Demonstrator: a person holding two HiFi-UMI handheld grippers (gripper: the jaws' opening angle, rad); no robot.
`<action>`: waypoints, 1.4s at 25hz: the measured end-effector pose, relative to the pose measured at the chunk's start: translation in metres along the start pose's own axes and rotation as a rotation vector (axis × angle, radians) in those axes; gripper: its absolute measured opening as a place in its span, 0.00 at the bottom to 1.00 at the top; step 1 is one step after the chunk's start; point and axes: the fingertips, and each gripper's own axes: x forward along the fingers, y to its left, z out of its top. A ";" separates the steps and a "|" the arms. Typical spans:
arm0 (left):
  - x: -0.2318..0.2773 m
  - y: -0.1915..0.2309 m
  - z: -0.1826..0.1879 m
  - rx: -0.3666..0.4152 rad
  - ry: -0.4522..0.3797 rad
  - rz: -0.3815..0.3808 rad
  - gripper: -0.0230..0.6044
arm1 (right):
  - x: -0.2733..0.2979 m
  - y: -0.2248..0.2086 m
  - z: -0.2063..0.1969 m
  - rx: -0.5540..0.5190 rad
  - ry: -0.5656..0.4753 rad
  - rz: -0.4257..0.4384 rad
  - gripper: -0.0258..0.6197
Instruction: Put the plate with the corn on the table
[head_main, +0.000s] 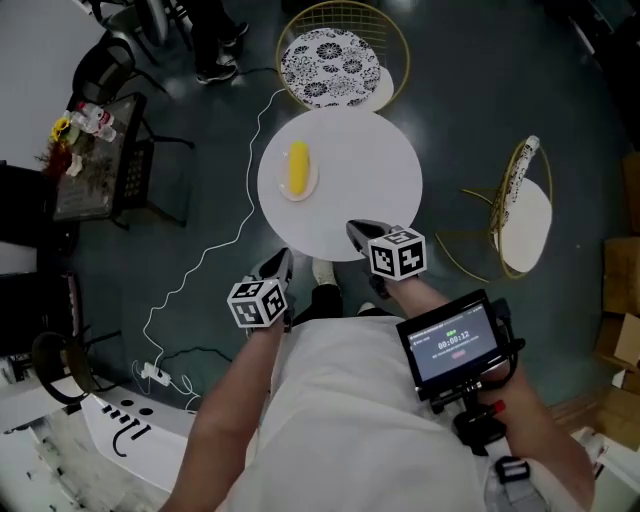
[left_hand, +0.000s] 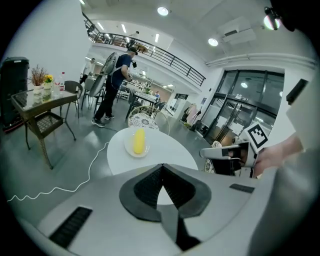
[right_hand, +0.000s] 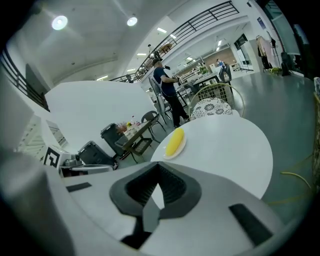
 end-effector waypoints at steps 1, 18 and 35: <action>-0.004 -0.006 0.000 0.004 -0.008 -0.004 0.05 | -0.006 0.003 0.000 -0.002 -0.008 0.007 0.05; -0.074 -0.084 -0.017 0.011 -0.145 -0.051 0.05 | -0.097 0.059 -0.012 -0.084 -0.073 0.146 0.05; -0.089 -0.101 -0.010 0.050 -0.188 -0.087 0.05 | -0.113 0.073 -0.014 -0.104 -0.096 0.184 0.05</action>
